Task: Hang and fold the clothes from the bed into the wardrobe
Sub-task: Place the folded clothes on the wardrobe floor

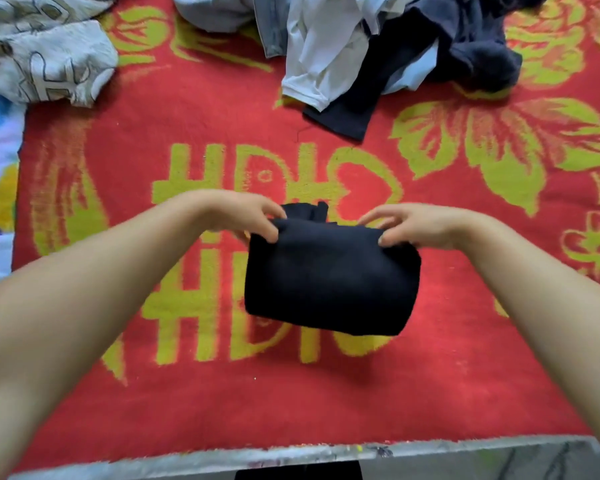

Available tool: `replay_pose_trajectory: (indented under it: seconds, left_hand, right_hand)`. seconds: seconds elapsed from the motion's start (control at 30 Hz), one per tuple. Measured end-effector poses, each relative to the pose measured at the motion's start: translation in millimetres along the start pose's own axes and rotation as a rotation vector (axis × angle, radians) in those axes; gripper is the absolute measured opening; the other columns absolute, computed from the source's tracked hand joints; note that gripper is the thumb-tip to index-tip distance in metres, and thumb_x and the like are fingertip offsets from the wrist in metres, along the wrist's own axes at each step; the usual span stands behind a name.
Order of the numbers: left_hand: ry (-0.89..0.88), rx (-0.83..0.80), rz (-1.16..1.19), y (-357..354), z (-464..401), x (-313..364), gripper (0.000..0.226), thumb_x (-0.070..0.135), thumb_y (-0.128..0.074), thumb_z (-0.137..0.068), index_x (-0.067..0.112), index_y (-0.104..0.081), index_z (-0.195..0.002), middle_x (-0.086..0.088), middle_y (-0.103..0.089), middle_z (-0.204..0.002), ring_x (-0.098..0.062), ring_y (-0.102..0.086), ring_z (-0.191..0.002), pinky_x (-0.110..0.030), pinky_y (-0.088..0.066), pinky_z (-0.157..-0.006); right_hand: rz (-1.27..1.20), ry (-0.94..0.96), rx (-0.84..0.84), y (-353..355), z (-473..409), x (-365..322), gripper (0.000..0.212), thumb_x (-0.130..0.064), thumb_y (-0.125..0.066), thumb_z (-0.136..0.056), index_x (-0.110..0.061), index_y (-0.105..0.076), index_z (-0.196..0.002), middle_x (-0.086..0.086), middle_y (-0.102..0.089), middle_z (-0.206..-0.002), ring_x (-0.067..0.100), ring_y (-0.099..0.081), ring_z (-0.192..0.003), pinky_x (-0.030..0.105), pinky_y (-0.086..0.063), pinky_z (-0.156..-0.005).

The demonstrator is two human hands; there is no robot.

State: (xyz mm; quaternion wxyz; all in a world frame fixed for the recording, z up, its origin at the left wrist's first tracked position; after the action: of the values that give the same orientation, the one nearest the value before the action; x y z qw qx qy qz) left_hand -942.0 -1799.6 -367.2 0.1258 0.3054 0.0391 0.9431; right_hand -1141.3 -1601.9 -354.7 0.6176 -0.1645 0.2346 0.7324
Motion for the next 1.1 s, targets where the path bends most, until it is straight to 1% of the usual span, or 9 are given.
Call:
replay_pose_trajectory:
  seconds: [0.1,0.17,0.2,0.27,0.4,0.7,0.9,1.0,1.1]
  left_hand:
    - [0.035,0.395,-0.259,0,-40,1,0.036,0.018,-0.055,-0.091,0.018,-0.055,-0.127,-0.007,-0.057,-0.127,-0.023,-0.054,-0.113,-0.036,-0.045,-0.091]
    - [0.053,0.693,-0.557,-30,-55,-1,0.047,0.029,-0.049,-0.096,0.02,-0.041,-0.141,-0.01,-0.041,-0.145,-0.027,-0.036,-0.134,-0.049,-0.022,-0.112]
    - [-0.007,0.812,-0.643,-50,-58,1,0.05,0.034,-0.043,-0.098,0.022,-0.035,-0.146,-0.009,-0.032,-0.153,-0.025,-0.026,-0.142,-0.055,-0.009,-0.115]
    - [-0.18,0.921,-0.693,-92,-61,3,0.054,0.04,-0.034,-0.099,0.022,-0.028,-0.15,-0.006,-0.021,-0.158,-0.023,-0.014,-0.147,-0.06,-0.001,-0.113]
    - [-0.065,0.781,-0.674,-142,-67,-20,0.058,0.048,-0.019,-0.1,0.03,0.002,-0.151,0.002,0.006,-0.161,-0.018,0.013,-0.147,-0.063,0.01,-0.111]
    - [-0.005,0.922,-0.46,-136,-93,-52,0.055,0.045,-0.011,-0.094,0.039,-0.002,-0.148,0.007,0.004,-0.159,-0.017,0.014,-0.146,-0.067,0.004,-0.108]
    - [0.112,0.732,-0.582,-117,-98,-38,0.056,0.046,-0.011,-0.1,0.035,0.014,-0.149,0.001,0.023,-0.158,-0.023,0.025,-0.144,-0.067,0.01,-0.107]
    - [-0.054,0.76,-0.631,-115,-69,-34,0.06,0.05,-0.014,-0.099,0.027,0.0,-0.152,-0.006,0.008,-0.161,-0.02,0.016,-0.146,-0.065,0.01,-0.109]
    - [-0.399,0.82,-0.723,-138,-40,-49,0.068,0.049,-0.038,-0.092,0.013,-0.028,-0.149,-0.012,-0.022,-0.157,-0.023,-0.012,-0.147,-0.066,-0.018,-0.111]
  right_hand:
    - [0.028,0.002,0.314,0,-27,8,0.039,-0.009,-0.043,-0.097,-0.026,-0.054,-0.13,0.001,-0.054,-0.136,0.019,-0.054,-0.118,0.033,-0.044,-0.098]
    - [0.217,-0.015,0.534,-23,-42,14,0.04,-0.026,-0.037,-0.102,-0.025,-0.044,-0.141,0.0,-0.04,-0.15,0.019,-0.034,-0.138,0.043,-0.024,-0.114]
    - [0.335,-0.019,0.689,-37,-45,13,0.043,-0.031,-0.034,-0.102,-0.025,-0.04,-0.144,0.0,-0.032,-0.154,0.02,-0.022,-0.145,0.052,-0.011,-0.116]
    - [0.553,0.059,0.956,-73,-46,6,0.046,-0.031,-0.03,-0.102,-0.022,-0.037,-0.146,0.003,-0.024,-0.158,0.022,-0.009,-0.148,0.064,0.004,-0.111]
    - [0.795,0.115,0.875,-133,-48,17,0.055,-0.041,-0.017,-0.1,-0.022,-0.03,-0.15,0.005,-0.013,-0.161,0.024,0.001,-0.149,0.065,0.011,-0.109]
    - [0.712,0.094,0.902,-105,-76,66,0.056,-0.043,-0.017,-0.096,-0.032,-0.027,-0.149,-0.007,-0.015,-0.16,0.015,0.006,-0.147,0.064,0.004,-0.111]
    - [0.789,0.014,0.753,-89,-81,55,0.055,-0.045,-0.01,-0.099,-0.033,-0.009,-0.153,-0.007,0.001,-0.162,0.019,0.013,-0.147,0.064,0.012,-0.11]
    - [0.806,0.077,0.818,-99,-59,36,0.054,-0.04,-0.015,-0.101,-0.026,-0.01,-0.153,-0.001,0.001,-0.162,0.021,0.012,-0.148,0.067,0.014,-0.107]
    - [0.783,0.3,0.94,-133,-30,42,0.062,-0.028,-0.036,-0.089,-0.018,-0.028,-0.149,0.007,-0.018,-0.159,0.024,-0.005,-0.149,0.069,-0.001,-0.11]
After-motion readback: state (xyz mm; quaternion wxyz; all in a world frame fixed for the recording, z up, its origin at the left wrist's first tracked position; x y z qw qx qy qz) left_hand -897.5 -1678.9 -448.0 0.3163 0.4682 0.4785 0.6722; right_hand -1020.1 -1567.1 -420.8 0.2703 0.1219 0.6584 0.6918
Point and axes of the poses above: each hand's wrist, its own z-axis away from the middle knuckle, its own y-axis out of the back of the hand, x = y × z, the point moved 1 cm from there along -z, towards the middle knuckle
